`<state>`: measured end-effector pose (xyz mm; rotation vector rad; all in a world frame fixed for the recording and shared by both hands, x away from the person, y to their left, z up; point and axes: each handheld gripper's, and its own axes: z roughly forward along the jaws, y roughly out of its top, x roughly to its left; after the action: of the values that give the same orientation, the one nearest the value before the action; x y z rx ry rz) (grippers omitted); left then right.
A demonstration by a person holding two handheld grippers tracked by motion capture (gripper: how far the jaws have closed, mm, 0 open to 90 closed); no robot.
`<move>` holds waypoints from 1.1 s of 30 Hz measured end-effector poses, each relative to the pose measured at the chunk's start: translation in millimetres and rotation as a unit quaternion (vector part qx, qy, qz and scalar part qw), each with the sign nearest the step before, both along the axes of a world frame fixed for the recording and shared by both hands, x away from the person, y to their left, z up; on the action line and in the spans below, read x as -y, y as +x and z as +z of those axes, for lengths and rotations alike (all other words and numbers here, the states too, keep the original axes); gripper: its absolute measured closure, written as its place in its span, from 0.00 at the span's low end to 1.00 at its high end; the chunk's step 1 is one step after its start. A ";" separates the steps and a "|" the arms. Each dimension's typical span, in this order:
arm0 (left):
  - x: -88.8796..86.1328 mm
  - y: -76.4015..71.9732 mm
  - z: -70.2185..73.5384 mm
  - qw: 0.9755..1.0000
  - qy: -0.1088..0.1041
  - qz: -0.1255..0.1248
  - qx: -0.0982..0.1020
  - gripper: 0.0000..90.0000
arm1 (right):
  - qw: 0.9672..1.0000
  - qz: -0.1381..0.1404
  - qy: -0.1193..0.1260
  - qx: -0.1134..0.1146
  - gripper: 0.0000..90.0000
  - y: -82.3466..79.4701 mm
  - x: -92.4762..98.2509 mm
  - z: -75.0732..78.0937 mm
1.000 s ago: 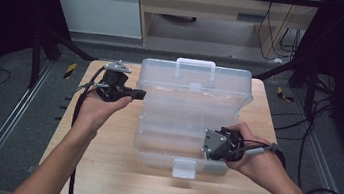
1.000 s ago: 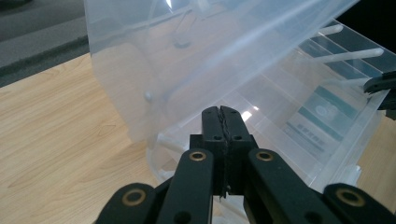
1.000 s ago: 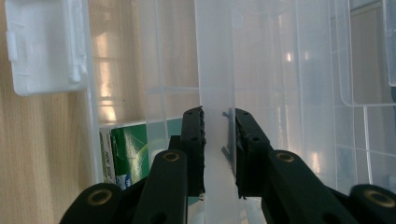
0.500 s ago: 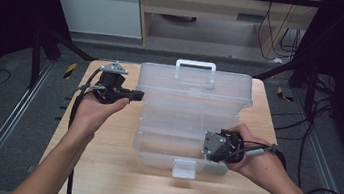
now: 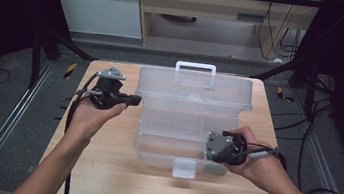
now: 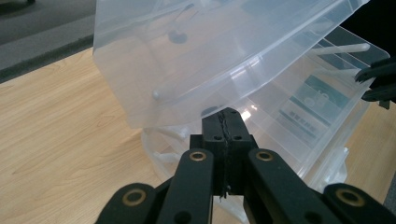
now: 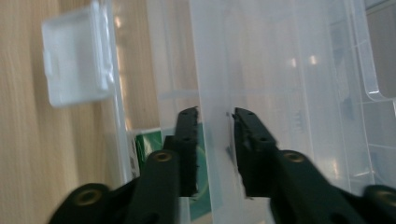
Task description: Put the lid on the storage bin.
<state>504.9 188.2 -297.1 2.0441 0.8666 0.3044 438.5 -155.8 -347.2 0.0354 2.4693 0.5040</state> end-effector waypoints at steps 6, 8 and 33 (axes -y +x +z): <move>-1.7 -5.6 -5.2 1.000 -0.005 -0.003 -0.001 1.00 | 0.995 -0.039 0.086 -0.014 0.57 -10.2 14.1 4.6; -2.6 -8.2 -7.2 1.000 -0.006 -0.005 -0.001 1.00 | 0.993 -0.053 0.102 -0.016 0.51 -13.8 19.9 4.3; -5.8 -32.8 -41.4 1.000 0.005 -0.023 0.012 1.00 | 0.971 -0.176 0.160 -0.022 0.18 -32.7 85.2 -9.9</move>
<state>472.1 194.0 -338.5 2.0634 0.8032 0.3081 405.8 -241.0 -357.1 0.6087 2.3259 0.7409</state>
